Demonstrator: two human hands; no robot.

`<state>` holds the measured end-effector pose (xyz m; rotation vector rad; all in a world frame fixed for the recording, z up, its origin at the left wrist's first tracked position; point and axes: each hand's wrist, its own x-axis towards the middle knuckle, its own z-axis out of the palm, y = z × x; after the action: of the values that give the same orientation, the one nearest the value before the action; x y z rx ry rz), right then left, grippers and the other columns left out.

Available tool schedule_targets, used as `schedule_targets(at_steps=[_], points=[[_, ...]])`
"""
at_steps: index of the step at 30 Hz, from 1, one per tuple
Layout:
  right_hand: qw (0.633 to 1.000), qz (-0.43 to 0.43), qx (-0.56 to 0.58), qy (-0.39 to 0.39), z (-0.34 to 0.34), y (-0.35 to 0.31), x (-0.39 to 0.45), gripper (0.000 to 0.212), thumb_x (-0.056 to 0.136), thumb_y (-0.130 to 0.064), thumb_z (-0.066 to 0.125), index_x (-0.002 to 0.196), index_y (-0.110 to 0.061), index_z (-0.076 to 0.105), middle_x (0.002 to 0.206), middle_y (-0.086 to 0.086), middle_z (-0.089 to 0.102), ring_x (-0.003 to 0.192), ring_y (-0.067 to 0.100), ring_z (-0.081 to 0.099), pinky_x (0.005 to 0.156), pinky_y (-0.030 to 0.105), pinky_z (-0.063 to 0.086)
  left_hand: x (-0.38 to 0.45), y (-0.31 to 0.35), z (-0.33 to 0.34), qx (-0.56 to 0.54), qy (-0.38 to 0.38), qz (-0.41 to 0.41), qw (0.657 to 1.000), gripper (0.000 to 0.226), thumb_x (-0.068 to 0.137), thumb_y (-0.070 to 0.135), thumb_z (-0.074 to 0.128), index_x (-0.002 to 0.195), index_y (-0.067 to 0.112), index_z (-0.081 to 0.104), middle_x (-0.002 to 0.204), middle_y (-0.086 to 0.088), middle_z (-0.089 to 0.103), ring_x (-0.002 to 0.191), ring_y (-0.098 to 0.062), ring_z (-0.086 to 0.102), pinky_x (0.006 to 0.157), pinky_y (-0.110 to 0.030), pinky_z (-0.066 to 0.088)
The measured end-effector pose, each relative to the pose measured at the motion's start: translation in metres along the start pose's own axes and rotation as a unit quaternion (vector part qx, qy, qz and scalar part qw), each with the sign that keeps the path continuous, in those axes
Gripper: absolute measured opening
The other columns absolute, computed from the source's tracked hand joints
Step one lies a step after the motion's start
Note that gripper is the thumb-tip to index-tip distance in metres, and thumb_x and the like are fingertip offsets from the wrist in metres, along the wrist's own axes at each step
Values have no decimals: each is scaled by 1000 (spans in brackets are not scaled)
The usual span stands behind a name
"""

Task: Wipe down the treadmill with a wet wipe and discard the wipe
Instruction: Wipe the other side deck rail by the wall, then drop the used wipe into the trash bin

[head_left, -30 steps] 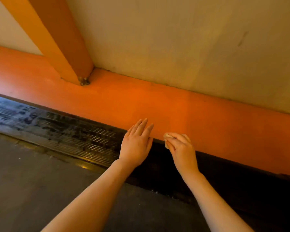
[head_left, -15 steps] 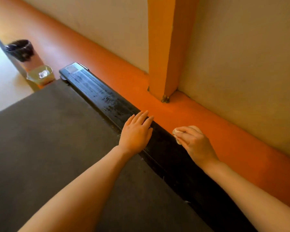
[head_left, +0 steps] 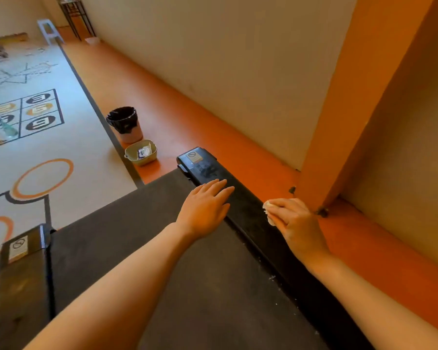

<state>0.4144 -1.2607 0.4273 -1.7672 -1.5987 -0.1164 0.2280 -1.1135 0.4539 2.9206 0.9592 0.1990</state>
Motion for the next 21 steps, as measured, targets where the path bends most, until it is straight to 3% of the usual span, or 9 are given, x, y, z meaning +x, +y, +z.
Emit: schedule_targets(at_steps=[6, 8, 21], points=[[998, -39, 23, -37, 35, -44, 41, 25, 77, 2, 78, 102, -1, 75, 99, 10, 72, 92, 29, 65, 81, 23, 47, -32, -38, -2, -67, 88, -131, 985, 44, 98, 28, 58, 140, 17, 52, 145, -9, 50, 135, -30, 46, 109, -43, 36], [996, -49, 26, -65, 38, -59, 49, 24, 79, 0, 77, 102, -1, 75, 99, 11, 72, 93, 27, 65, 84, 17, 45, -49, -42, -8, -61, 99, -160, 980, 43, 94, 24, 64, 136, 15, 56, 140, -12, 55, 130, -32, 52, 106, -44, 40], [981, -94, 101, -137, 1, -193, 132, 25, 82, -6, 75, 107, -2, 73, 104, 12, 70, 100, 23, 64, 88, 18, 45, -119, -64, -151, -46, 118, -316, 940, 42, 94, 26, 64, 134, 14, 58, 144, -13, 51, 134, -33, 46, 107, -39, 27]])
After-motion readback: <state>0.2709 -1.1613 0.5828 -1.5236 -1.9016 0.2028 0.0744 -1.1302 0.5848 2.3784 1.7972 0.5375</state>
